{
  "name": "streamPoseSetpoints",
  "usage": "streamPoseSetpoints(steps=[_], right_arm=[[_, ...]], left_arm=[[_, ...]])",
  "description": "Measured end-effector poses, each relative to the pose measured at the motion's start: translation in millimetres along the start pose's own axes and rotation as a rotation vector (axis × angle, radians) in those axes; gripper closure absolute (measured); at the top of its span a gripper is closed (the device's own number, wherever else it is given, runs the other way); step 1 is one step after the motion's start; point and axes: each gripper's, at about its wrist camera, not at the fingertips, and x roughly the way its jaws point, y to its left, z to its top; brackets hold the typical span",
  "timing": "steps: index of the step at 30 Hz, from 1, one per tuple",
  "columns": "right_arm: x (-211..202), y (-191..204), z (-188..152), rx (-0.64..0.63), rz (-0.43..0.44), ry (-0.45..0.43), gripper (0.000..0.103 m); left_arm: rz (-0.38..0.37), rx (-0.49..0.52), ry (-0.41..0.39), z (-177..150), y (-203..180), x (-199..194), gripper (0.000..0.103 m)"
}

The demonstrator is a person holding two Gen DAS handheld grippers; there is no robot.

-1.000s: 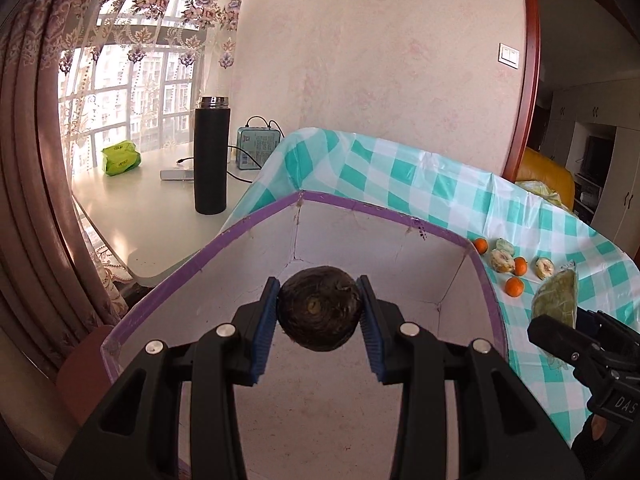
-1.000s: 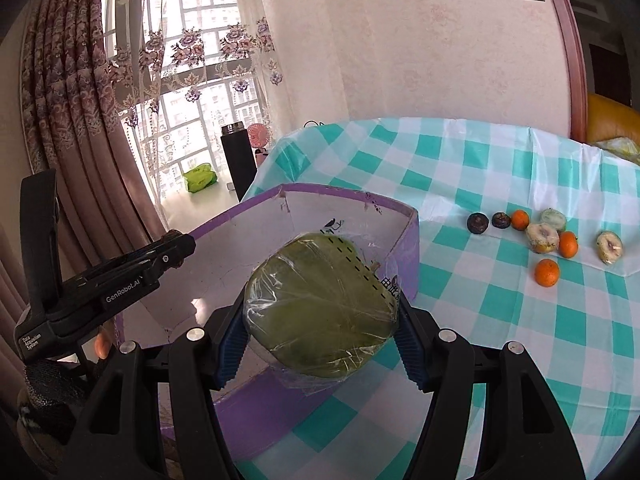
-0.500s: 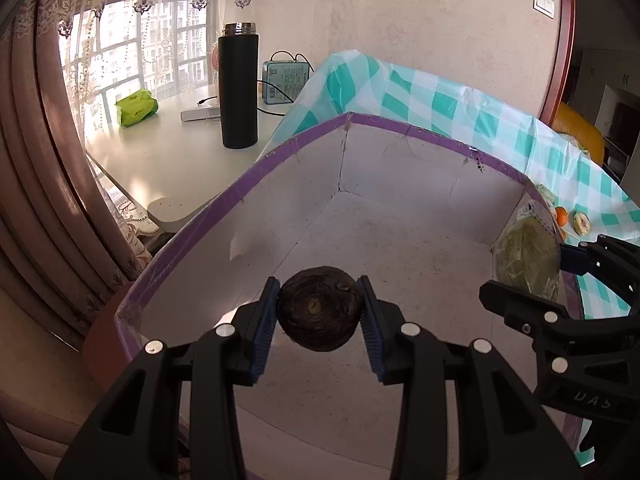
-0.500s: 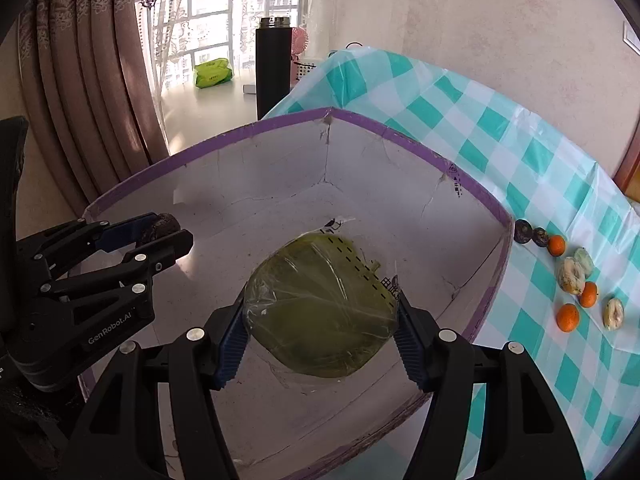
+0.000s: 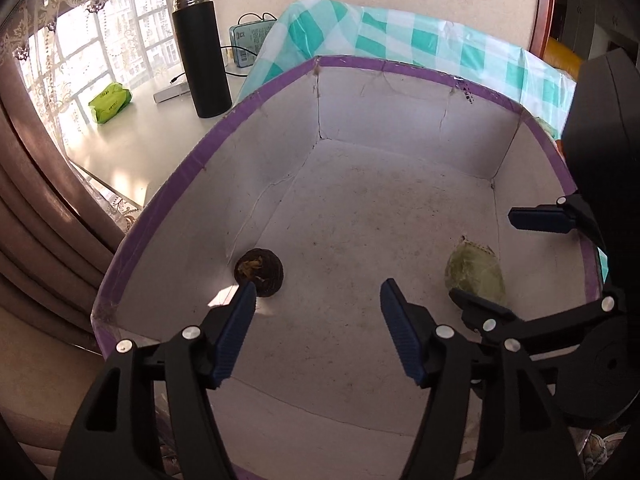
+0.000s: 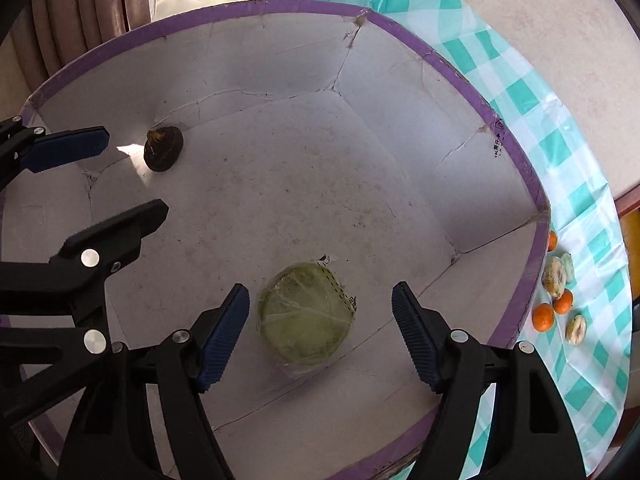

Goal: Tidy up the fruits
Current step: 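Lower both tools into the box and open them to release the fruits, then withdraw both open tools from the box back toward the fruits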

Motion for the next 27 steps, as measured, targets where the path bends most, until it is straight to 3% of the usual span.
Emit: streamPoseSetpoints(steps=[4,13,17,23,25,27], right_arm=[[0.0,1.6,-3.0,-0.012,0.004,-0.012,0.023],[-6.2,0.6,-5.6,0.003,0.011,-0.065,0.021],[-9.7,-1.9,-8.9,0.009,0.028,-0.113,0.016],[-12.9,7.8,-13.8,-0.041,-0.081,-0.152,0.011],[-18.3,9.2,-15.7,-0.058,-0.097,-0.221,0.011],[-29.1,5.2,-21.5,-0.046,-0.113,-0.311,0.011]], left_arm=[[-0.001,-0.001,0.001,0.8,-0.3,0.3,0.037],[-0.003,0.003,0.005,1.9,-2.4,-0.3,0.036],[-0.008,0.016,0.021,1.8,-1.8,1.5,0.032],[0.112,0.078,0.025,-1.1,-13.5,9.1,0.031],[0.125,0.073,0.008,0.2,-13.2,6.6,0.031],[0.170,0.055,-0.046,2.8,-12.0,-3.9,0.023]])
